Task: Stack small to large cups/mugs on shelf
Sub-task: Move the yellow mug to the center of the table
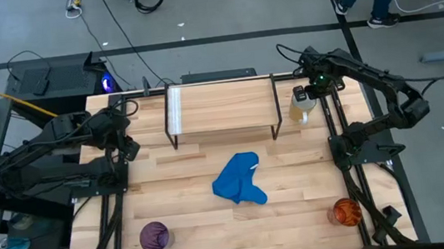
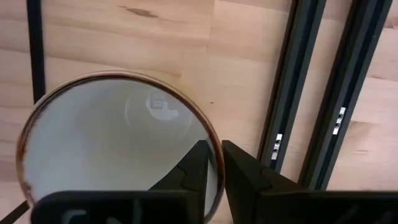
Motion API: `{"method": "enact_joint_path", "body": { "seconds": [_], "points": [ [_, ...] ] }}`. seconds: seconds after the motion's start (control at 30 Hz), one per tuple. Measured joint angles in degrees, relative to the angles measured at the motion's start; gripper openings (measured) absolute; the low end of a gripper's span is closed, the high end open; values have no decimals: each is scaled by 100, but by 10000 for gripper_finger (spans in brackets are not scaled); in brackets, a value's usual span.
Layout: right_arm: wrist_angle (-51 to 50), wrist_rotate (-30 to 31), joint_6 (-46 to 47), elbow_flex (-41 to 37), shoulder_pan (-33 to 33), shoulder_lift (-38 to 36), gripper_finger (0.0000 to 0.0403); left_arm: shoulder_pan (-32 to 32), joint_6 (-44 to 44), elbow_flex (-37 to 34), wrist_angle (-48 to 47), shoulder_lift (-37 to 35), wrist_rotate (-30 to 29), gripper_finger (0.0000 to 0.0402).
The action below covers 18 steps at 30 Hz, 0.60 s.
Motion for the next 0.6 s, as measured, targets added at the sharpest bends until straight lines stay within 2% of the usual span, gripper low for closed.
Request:
{"method": "enact_joint_path", "body": {
  "seconds": [0.23,0.43,0.6],
  "points": [
    [116,-4,-93,0,2,31,51,1,-16,1,8,0,0,101],
    [133,-70,-109,6,2,12,16,1,-99,1,9,0,-2,96],
    [126,-68,-116,7,2,11,15,0,-121,1,9,0,-2,95]
  ]
}}
